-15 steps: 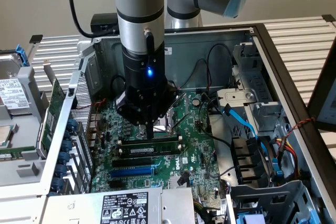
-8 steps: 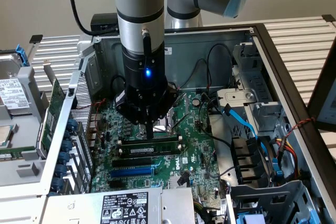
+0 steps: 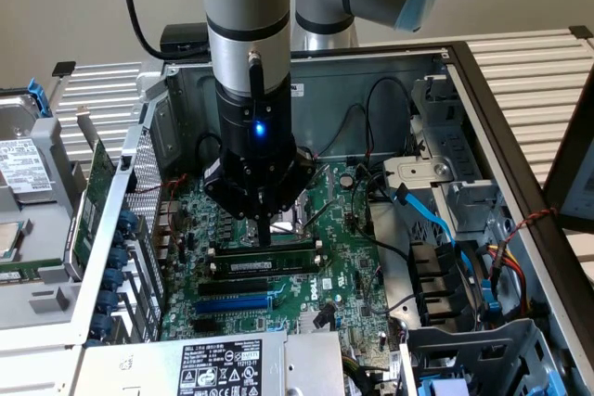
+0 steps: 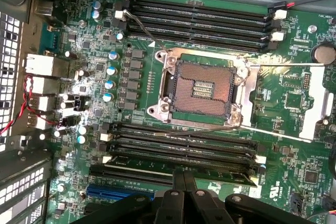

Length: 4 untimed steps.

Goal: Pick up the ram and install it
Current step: 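Press down the ram until it locks into place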

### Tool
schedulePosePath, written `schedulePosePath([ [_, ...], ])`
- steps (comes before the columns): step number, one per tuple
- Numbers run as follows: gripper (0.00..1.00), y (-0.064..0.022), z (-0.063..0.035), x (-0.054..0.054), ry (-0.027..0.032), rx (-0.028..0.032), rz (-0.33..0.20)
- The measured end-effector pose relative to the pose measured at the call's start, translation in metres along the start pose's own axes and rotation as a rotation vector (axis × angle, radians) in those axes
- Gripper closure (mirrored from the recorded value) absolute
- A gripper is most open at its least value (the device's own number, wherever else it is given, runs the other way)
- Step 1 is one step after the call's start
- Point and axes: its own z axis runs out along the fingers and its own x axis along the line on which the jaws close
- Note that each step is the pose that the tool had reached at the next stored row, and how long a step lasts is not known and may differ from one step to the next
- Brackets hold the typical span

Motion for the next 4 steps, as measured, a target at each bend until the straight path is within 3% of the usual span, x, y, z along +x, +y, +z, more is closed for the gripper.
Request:
schedulePosePath([
  [4,0.89,0.0,0.0,0.0,0.0,0.0,0.0],
])
